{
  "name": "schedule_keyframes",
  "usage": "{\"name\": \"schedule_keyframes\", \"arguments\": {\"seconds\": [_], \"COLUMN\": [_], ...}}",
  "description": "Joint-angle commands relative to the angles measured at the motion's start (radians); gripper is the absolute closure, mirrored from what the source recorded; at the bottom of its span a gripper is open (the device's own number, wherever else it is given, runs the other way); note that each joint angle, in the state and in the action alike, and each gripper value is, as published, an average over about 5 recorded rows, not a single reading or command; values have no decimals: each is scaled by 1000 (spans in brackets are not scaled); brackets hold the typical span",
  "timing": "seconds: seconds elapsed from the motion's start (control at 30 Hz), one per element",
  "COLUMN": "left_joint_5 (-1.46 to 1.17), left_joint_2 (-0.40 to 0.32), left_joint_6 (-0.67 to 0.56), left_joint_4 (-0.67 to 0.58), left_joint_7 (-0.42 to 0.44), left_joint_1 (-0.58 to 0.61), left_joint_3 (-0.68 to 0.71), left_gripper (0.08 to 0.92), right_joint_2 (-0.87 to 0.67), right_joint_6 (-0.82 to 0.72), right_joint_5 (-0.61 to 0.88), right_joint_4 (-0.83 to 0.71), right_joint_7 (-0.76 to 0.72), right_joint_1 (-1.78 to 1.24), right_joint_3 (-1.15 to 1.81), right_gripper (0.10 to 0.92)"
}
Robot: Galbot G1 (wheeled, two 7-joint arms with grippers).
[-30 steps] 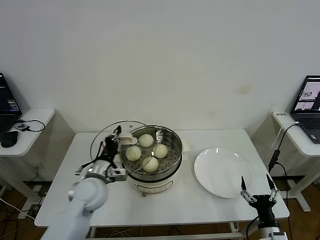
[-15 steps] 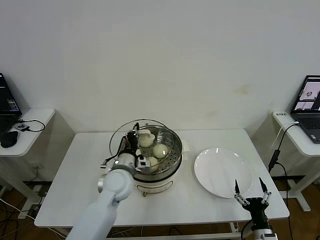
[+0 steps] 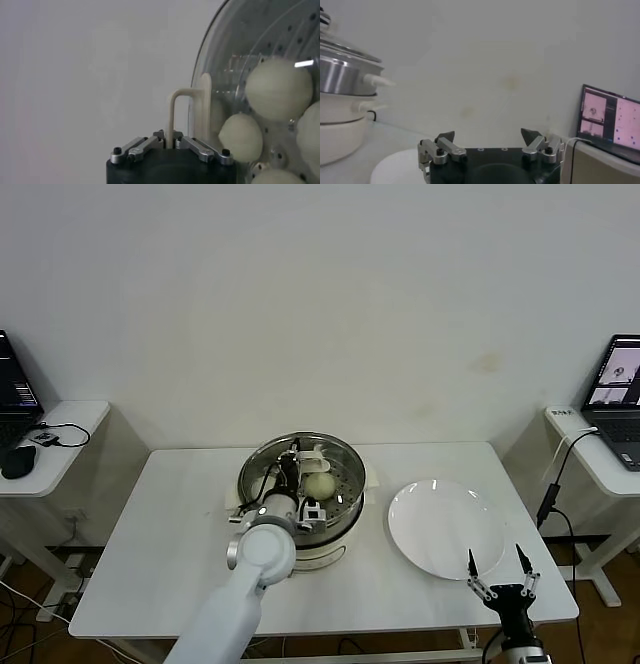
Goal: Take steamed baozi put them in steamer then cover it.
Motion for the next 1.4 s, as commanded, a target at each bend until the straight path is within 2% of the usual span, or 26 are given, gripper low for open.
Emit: {"name": "schedule_keyframes", "arguments": {"seconds": [0.03, 0.8, 0.9, 1.07, 1.4], "left_joint_5": [28, 16, 16, 5, -46], "left_joint_2": [-28, -32, -31, -20, 23], "left_joint_6": [1, -28, -30, -34, -59], "left_joint_4": [21, 10, -5, -73, -281], "left_joint_7": [5, -10, -16, -22, -47], "left_joint_1": [-1, 30, 41, 81, 255], "left_joint_3": [2, -26, -31, -40, -45], "left_gripper": [844, 836, 778, 631, 346], "right_joint_2": [-1, -2, -1, 1, 4], "right_joint_6": [4, 9, 10, 11, 17], "right_joint_5": [-6, -13, -18, -20, -28], "right_joint_4": [-8, -12, -13, -14, -21], "right_joint_7": [-1, -5, -5, -5, -4], "right_joint_1": [0, -3, -3, -4, -6], "right_joint_3": [0, -10, -16, -19, -28], "right_gripper": [203, 202, 203, 202, 203]}}
